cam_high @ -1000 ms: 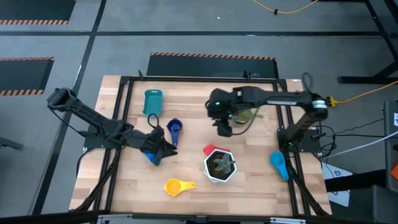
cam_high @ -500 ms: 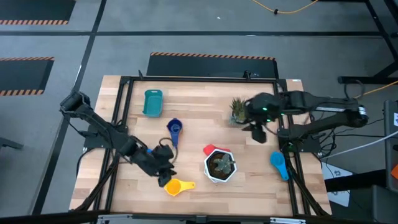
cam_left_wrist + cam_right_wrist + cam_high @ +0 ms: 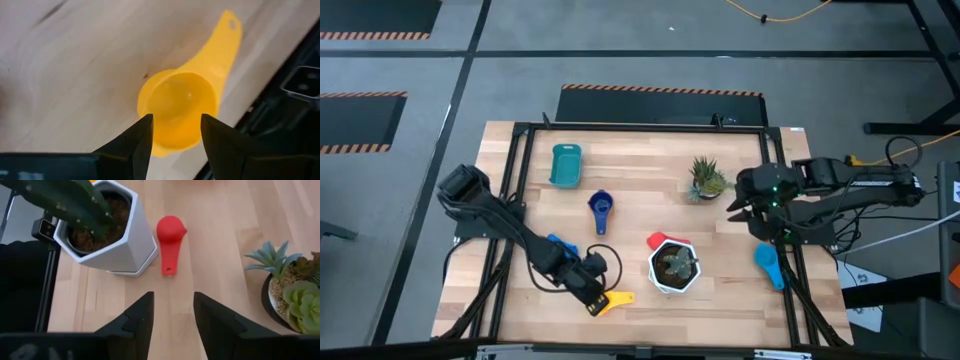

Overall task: Nest measuring cups in basket
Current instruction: Stack the yellow measuring cup into the dark blue measuring cup

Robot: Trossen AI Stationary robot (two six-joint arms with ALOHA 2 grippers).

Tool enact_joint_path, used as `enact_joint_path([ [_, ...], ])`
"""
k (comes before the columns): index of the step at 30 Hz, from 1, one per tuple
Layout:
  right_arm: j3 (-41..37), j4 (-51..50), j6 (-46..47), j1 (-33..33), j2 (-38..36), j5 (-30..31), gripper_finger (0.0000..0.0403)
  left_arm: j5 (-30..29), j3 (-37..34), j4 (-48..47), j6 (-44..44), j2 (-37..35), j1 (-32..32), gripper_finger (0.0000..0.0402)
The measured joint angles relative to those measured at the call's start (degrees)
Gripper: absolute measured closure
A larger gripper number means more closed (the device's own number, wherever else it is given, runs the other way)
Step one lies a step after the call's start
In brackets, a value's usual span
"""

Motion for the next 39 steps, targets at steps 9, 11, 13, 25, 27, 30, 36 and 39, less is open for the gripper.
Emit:
enact_joint_path([
  [9,-0.09,0.81,-0.44,1.7,-0.07,0.01,0.026,-0.09,0.0,-2.86,-2.24,1.91,0.04,0.0243],
  [11,-0.09,0.91,-0.46,2.01,-0.07,0.01,0.026,-0.11,0.0,-3.18,-2.54,1.91,0.04,0.0243],
  [13,-0.09,0.93,-0.46,2.01,-0.07,0.01,0.026,-0.11,0.0,-3.51,-2.53,1.91,0.01,0.0243],
  [25,-0.09,2.49,-2.01,2.01,-0.07,0.06,0.026,-0.13,0.0,-3.35,-2.49,1.91,-0.58,0.0243],
  [27,-0.09,3.28,-1.99,2.01,-0.05,0.05,0.026,-0.15,0.0,-3.34,-2.41,1.91,-0.9,0.0243],
  [30,-0.09,3.56,-1.99,1.99,-0.05,0.04,0.026,-0.21,0.0,-3.36,-2.18,1.91,-1.29,0.0243],
  [36,-0.09,3.56,-1.95,1.99,-0.05,0.04,0.026,-0.61,0.0,-2.71,-2.23,1.91,-1.67,0.0243],
  [39,-0.09,3.56,-1.95,1.99,-0.05,0.04,0.026,-0.61,0.0,-2.51,-2.23,2.61,-1.67,0.0243],
])
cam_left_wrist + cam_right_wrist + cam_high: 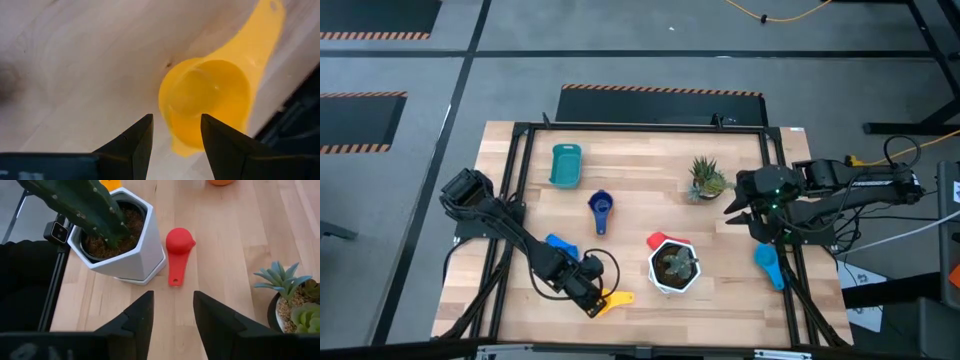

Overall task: Nest measuring cups in basket
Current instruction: Stack the yellow measuring cup into the dark blue measuring cup

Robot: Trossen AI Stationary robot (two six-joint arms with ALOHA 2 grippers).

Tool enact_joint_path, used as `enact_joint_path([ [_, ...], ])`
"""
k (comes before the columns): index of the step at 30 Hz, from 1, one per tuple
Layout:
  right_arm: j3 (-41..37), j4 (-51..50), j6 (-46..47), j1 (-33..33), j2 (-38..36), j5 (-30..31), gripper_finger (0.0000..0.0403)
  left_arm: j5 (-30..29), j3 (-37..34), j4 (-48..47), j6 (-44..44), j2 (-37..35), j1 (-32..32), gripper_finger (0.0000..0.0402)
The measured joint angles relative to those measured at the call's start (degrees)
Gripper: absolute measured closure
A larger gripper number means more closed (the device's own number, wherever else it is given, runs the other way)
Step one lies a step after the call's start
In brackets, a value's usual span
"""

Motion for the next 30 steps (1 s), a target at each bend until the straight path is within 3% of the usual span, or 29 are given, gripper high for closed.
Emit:
enact_joint_path([
  [7,0.0,0.04,0.02,0.0,0.02,0.01,0.026,4.83,-0.01,0.7,-0.18,3.94,0.63,0.0243],
  [11,0.0,0.31,0.02,0.0,0.02,0.02,0.026,4.62,0.0,0.53,0.03,4.13,0.77,0.0254],
  [19,0.0,0.38,0.0,0.0,0.02,0.02,0.026,6.07,-0.02,-3.28,1.79,3.72,1.57,0.0344],
  [23,0.0,0.54,0.0,0.0,0.02,0.02,0.026,6.52,-0.02,-4.9,8.78,3.72,2.93,0.0393],
  [30,0.03,3.59,-0.29,0.0,0.02,0.04,0.026,9.41,-0.01,-11.23,33.04,0.32,9.07,0.0396],
])
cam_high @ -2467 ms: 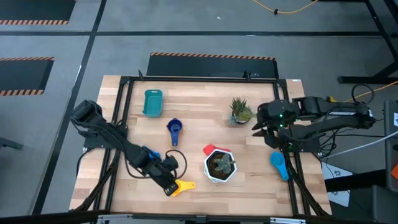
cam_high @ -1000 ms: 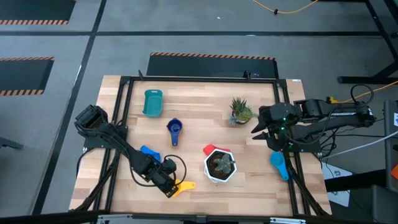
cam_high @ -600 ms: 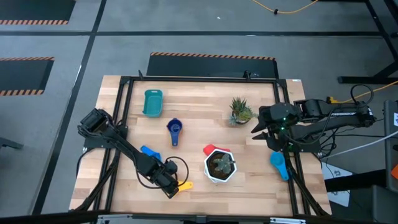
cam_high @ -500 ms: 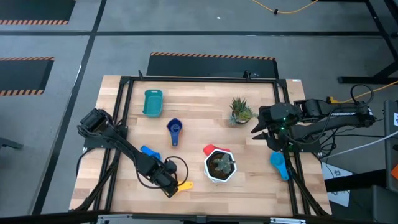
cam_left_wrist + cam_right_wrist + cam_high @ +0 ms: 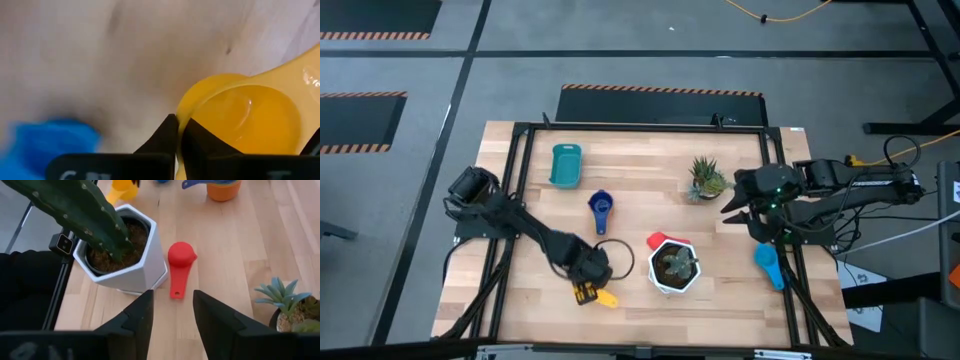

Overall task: Nest measuring cups in basket
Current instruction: Stack the yellow measuring cup into the dark blue measuring cup

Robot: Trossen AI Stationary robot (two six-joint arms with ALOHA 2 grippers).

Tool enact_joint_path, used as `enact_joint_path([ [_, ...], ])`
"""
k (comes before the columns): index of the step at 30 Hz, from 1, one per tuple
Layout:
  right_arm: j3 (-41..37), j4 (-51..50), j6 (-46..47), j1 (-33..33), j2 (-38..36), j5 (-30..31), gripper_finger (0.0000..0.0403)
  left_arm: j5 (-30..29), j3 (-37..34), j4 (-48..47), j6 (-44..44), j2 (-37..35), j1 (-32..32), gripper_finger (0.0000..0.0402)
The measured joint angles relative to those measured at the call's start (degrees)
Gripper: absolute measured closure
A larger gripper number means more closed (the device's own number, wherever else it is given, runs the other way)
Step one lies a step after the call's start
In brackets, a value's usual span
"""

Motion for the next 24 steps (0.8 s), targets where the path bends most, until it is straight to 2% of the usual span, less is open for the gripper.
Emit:
enact_joint_path([
  [5,0.02,1.02,-0.13,-0.01,0.0,0.0,0.026,-3.98,-0.01,-4.22,19.81,-5.03,6.18,0.0397],
  [12,0.02,2.84,-0.13,-0.02,0.0,0.0,0.026,-13.68,0.01,-6.1,42.78,-11.68,17.13,0.0395],
  [17,0.02,3.32,0.06,-0.02,0.0,0.02,0.026,-22.12,0.05,-5.81,60.84,-13.03,24.09,0.0396],
  [21,0.02,3.3,0.31,-0.02,0.0,0.43,0.026,-23.46,0.05,-5.05,72.45,-12.53,28.7,0.0392],
  [24,0.02,3.47,0.33,-0.02,0.0,0.44,0.026,-23.4,-0.01,-4.19,77.17,-12.15,31.27,0.0391],
])
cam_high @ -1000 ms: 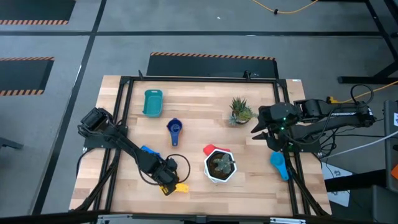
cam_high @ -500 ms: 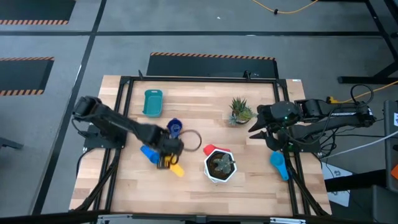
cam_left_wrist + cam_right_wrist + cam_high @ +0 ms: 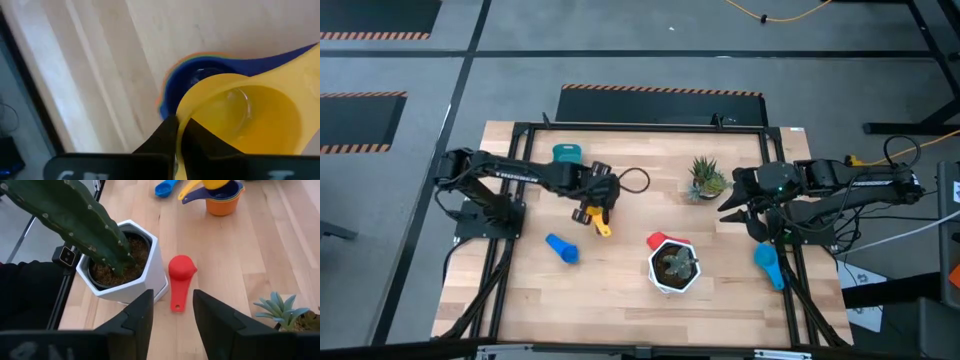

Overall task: Nest measuring cups in basket
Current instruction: Stack the yellow measuring cup into the dark blue measuring cup, then stack the light blue measuring cup into the yellow measuring cup

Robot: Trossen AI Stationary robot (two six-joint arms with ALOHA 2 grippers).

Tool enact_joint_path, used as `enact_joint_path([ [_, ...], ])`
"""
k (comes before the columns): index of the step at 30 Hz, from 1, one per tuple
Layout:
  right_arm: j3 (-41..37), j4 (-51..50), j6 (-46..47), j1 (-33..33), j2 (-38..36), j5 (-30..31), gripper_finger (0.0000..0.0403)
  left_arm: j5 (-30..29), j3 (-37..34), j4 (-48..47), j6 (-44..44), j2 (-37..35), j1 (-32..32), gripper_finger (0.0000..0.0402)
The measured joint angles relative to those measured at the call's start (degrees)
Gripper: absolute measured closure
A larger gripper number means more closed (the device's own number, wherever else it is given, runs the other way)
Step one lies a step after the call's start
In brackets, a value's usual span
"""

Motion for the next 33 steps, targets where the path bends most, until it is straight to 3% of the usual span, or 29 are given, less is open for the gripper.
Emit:
enact_joint_path([
  [20,0.0,2.53,0.0,0.0,0.0,0.07,0.026,1.14,0.02,0.76,2.18,-0.07,2.89,0.0386],
  [33,0.0,2.51,0.0,0.0,0.0,0.04,0.026,1.11,0.02,0.98,2.11,-0.05,2.89,0.0321],
])
